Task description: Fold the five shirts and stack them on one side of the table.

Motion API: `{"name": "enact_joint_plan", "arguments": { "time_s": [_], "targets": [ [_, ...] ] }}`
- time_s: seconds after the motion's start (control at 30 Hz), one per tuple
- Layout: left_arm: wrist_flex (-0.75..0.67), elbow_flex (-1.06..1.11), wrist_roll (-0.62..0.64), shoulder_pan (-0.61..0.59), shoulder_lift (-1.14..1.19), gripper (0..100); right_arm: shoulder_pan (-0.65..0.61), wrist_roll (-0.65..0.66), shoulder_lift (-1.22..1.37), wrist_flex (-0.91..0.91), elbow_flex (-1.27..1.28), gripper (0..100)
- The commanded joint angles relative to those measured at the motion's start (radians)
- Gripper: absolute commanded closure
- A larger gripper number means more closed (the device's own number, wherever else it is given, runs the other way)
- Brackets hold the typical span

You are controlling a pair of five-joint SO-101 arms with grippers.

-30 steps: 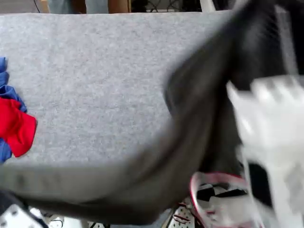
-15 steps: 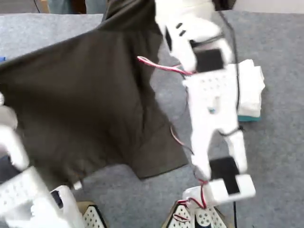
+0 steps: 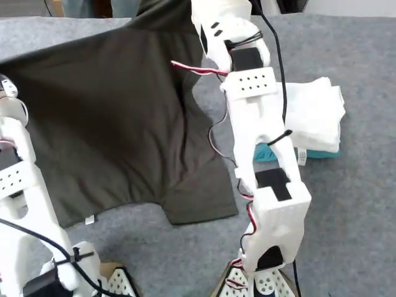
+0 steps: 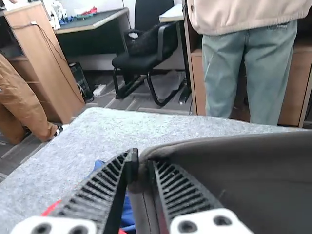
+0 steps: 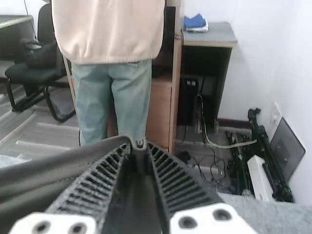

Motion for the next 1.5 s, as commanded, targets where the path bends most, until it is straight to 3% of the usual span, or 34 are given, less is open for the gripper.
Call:
{"name": "enact_joint_plan", "arguments": {
  "time_s": [0.0, 0.2, 0.37, 0.6, 0.87, 1.03, 1.17, 1.47],
  "targets": [
    [-0.003, -0.054, -0.011, -0.015, 0.002, 97, 0.023, 0.005, -0.007, 0.083, -0.102, 98.5],
    [0.19, -0.05, -0.011, -0.082, -0.02, 97, 0.034, 0.017, -0.008, 0.308, -0.193, 98.5],
    [0.391, -0.012, -0.012, -0.096, -0.173, 97, 0.005, 0.127, -0.008, 0.588, -0.283, 98.5],
    [0.509, 0.232, -0.143, -0.001, -0.4, 97, -0.021, 0.245, -0.008, 0.93, -0.311, 98.5],
    [0.743, 0.415, -0.15, -0.064, -0.666, 97, -0.023, 0.247, -0.012, 1.263, -0.311, 98.5],
    [0.922, 0.483, -0.199, -0.087, -0.79, 97, -0.02, 0.247, -0.102, 1.31, -0.26, 98.5],
    [0.991, 0.549, -0.27, -0.087, -0.873, 97, -0.034, 0.272, -0.232, 1.3, -0.074, 98.5],
    [1.08, 0.552, -0.293, -0.101, -0.944, 97, 0.021, 0.287, -0.588, 1.008, 0.604, 98.5]
  ]
}}
